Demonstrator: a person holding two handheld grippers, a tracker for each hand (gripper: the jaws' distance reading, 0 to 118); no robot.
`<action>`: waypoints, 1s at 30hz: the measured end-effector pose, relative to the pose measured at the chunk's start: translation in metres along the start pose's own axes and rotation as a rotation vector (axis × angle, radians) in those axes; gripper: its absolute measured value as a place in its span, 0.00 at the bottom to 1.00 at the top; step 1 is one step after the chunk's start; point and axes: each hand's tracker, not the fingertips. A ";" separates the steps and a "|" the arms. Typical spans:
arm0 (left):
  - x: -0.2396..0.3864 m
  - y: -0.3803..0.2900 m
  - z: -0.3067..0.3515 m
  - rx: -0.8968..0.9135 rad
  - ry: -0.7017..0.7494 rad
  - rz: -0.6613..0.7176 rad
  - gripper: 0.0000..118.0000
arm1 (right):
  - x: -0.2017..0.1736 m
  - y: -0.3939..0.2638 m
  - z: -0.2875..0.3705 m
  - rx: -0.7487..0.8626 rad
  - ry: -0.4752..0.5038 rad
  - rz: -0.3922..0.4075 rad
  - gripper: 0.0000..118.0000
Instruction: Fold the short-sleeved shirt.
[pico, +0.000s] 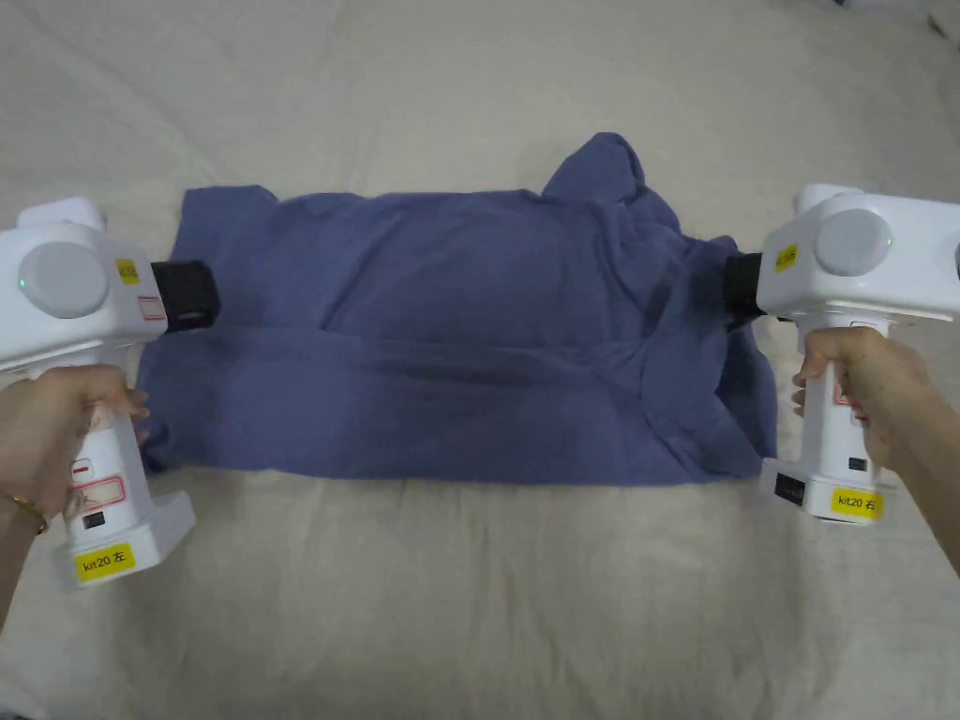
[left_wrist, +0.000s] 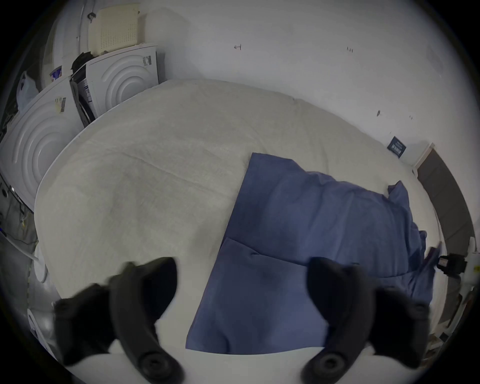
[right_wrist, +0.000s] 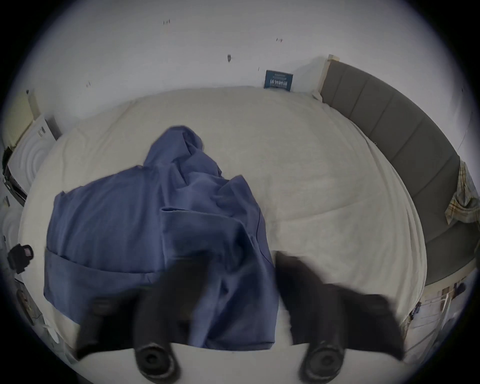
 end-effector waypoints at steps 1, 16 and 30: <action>0.001 0.001 -0.001 -0.004 0.003 -0.007 0.91 | 0.001 0.000 -0.001 -0.003 0.003 -0.001 0.70; 0.018 -0.051 0.153 0.580 0.041 -0.292 0.91 | 0.028 -0.093 0.187 0.636 0.167 -0.010 0.70; 0.026 -0.129 0.220 0.661 -0.115 -0.301 0.00 | -0.002 -0.193 0.262 0.774 0.211 -0.062 0.00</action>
